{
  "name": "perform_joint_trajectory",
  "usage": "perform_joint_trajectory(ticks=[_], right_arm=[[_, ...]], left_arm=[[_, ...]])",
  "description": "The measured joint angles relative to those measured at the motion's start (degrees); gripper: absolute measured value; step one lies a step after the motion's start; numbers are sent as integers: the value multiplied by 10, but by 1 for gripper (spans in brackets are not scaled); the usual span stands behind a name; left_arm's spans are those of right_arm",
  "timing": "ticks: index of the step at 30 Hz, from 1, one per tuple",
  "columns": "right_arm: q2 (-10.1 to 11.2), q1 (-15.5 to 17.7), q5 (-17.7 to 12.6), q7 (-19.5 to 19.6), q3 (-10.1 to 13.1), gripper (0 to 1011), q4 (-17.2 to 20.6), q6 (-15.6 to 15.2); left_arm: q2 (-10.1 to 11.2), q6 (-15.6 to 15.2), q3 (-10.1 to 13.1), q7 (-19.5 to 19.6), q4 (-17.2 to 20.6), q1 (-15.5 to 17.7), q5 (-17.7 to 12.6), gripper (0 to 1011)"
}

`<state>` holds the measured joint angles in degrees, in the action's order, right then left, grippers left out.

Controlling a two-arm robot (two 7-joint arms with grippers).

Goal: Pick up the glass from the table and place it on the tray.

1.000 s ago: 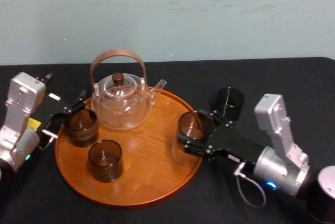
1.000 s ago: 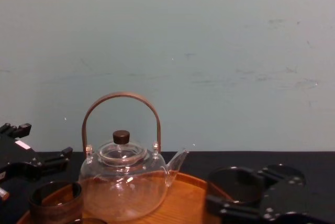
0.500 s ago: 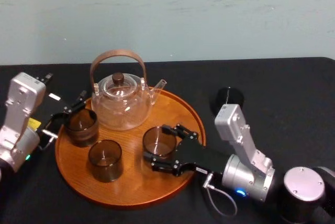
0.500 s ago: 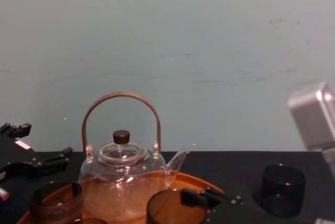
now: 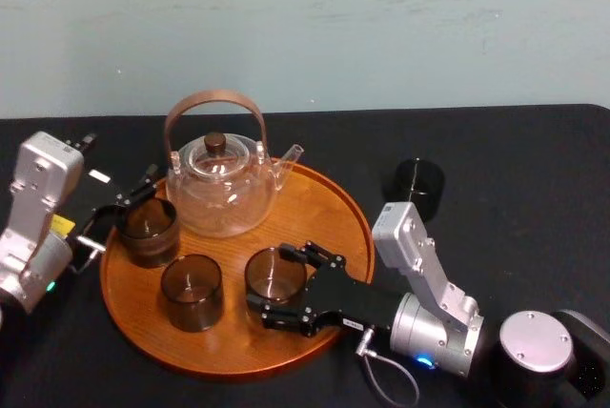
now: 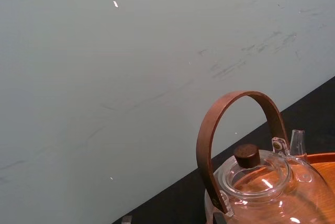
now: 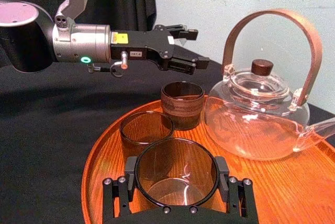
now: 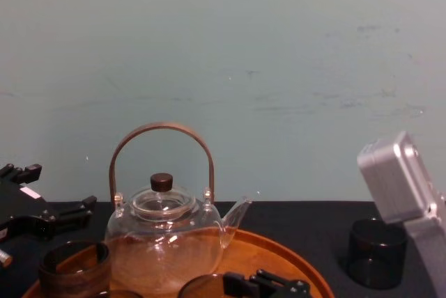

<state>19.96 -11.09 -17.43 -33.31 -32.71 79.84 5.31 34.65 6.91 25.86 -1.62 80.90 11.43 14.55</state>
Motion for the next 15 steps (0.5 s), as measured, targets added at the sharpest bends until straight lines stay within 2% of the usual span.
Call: perform_joint_trajectory(ticks=[15], right_arm=[[-6, -8, -5, -1, -9, 904, -24, -9]], left_arm=[[0, 0, 0, 0, 0, 0, 0, 1002]])
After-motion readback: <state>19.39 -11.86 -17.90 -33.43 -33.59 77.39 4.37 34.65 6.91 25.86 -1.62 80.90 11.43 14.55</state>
